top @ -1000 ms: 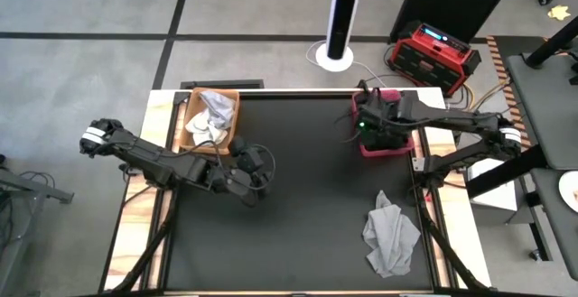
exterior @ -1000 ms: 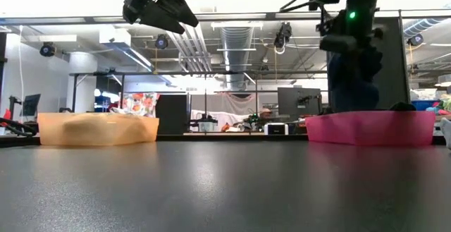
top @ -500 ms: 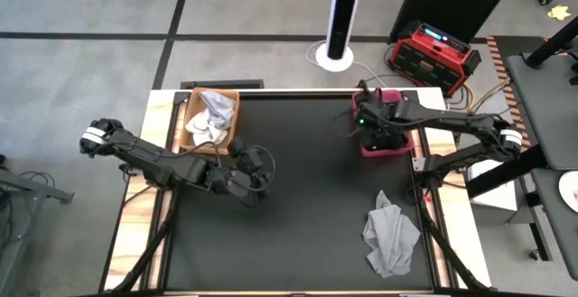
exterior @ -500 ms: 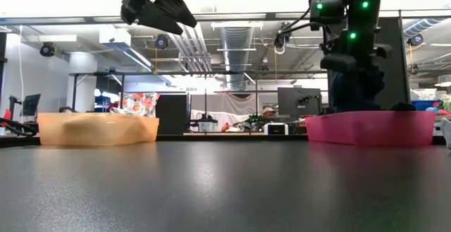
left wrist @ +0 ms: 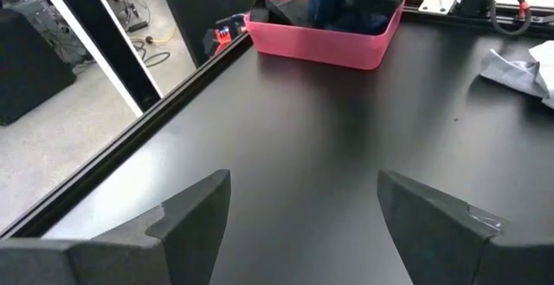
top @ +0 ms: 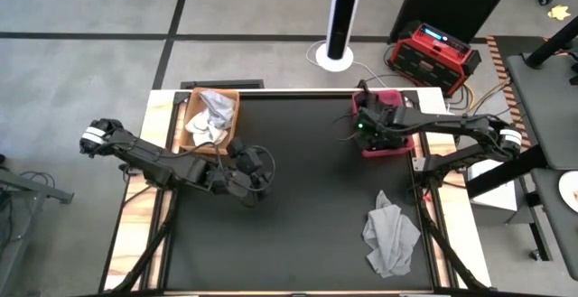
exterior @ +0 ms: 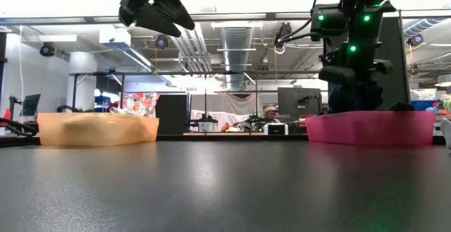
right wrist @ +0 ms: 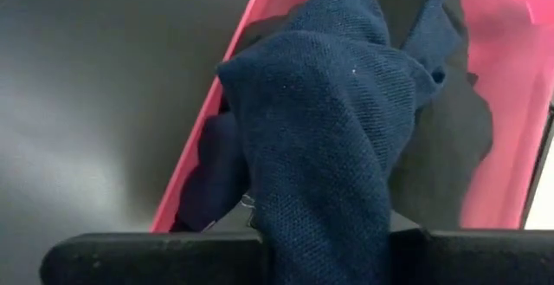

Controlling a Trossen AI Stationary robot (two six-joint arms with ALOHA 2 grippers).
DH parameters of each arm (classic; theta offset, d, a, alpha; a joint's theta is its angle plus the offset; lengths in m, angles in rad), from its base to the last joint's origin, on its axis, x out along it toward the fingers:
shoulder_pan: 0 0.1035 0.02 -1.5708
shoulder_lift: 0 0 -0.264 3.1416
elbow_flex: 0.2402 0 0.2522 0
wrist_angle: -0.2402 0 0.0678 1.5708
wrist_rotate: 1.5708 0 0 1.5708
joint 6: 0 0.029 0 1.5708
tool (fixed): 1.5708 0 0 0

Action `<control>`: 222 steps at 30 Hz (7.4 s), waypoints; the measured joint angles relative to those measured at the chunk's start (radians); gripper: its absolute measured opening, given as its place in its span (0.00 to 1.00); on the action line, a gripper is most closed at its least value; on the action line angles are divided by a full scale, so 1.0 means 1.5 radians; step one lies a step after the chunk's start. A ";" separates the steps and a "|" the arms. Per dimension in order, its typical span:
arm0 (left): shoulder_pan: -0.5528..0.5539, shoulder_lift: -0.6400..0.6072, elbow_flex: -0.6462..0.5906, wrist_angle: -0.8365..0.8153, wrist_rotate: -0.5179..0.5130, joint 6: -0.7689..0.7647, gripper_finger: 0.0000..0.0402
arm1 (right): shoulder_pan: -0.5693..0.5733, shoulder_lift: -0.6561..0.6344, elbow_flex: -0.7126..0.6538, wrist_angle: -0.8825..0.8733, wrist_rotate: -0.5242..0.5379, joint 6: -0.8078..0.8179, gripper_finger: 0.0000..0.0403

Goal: Sort towels by color in basket
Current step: Put the blue towel into the red bin, then put the gray towel into the orange bin

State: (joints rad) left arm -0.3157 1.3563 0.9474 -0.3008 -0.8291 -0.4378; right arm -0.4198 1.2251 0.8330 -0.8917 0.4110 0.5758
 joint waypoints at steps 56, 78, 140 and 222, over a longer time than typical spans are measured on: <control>-0.008 0.000 -0.001 -0.009 0.006 -0.029 0.69 | 0.002 0.005 -0.076 0.079 0.040 0.002 0.02; -0.032 0.000 -0.001 0.011 0.001 -0.048 0.69 | 0.002 -0.017 -0.040 0.029 0.022 0.000 0.24; -0.257 0.128 0.090 0.024 -0.052 -0.167 0.69 | 0.777 0.207 0.061 0.000 -0.262 0.597 0.16; -0.240 0.160 0.092 0.474 -0.049 0.402 0.00 | 0.444 -0.054 -0.001 0.789 -0.150 -0.530 0.08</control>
State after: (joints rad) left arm -0.6758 1.5967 1.0859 0.4100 -0.9033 0.1656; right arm 0.2455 1.1441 0.8311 0.2925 0.1856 -0.2199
